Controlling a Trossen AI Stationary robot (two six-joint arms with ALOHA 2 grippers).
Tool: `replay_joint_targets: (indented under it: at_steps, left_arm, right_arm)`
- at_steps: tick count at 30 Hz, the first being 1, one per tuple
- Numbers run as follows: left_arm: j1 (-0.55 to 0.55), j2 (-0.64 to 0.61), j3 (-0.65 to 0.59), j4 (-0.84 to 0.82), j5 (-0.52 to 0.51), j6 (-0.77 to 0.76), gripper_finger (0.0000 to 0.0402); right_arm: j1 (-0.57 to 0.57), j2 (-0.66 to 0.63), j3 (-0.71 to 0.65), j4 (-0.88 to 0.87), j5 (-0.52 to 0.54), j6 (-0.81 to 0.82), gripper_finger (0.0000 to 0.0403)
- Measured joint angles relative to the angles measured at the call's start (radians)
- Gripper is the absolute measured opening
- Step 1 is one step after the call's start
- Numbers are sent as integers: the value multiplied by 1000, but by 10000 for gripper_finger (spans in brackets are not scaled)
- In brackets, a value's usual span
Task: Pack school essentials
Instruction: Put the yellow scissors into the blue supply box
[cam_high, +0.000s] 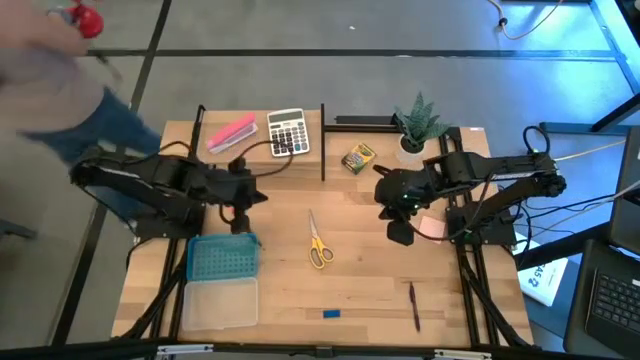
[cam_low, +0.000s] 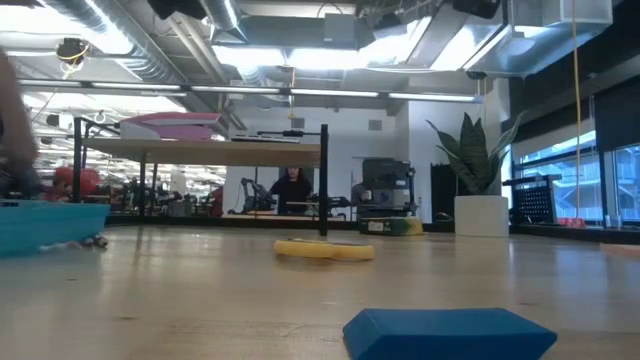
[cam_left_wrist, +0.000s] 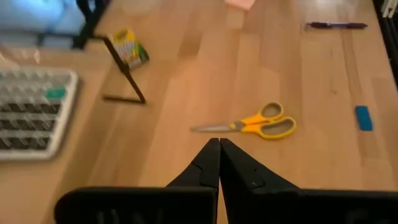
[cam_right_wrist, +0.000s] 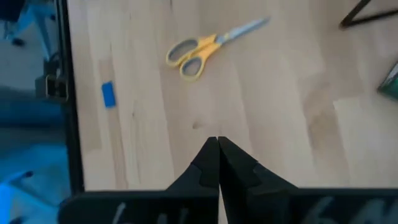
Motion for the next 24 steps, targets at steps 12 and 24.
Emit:
replay_joint_targets:
  at_steps: [12, 24]
  left_arm:
    - [-81, 48, 62, -106, 0, -102, 0]
    - [-111, 45, 62, -136, 0, -98, 0]
  right_arm:
    - [22, 100, 0, -30, -23, 99, 31]
    - [10, 233, 0, 98, -48, 347, 143]
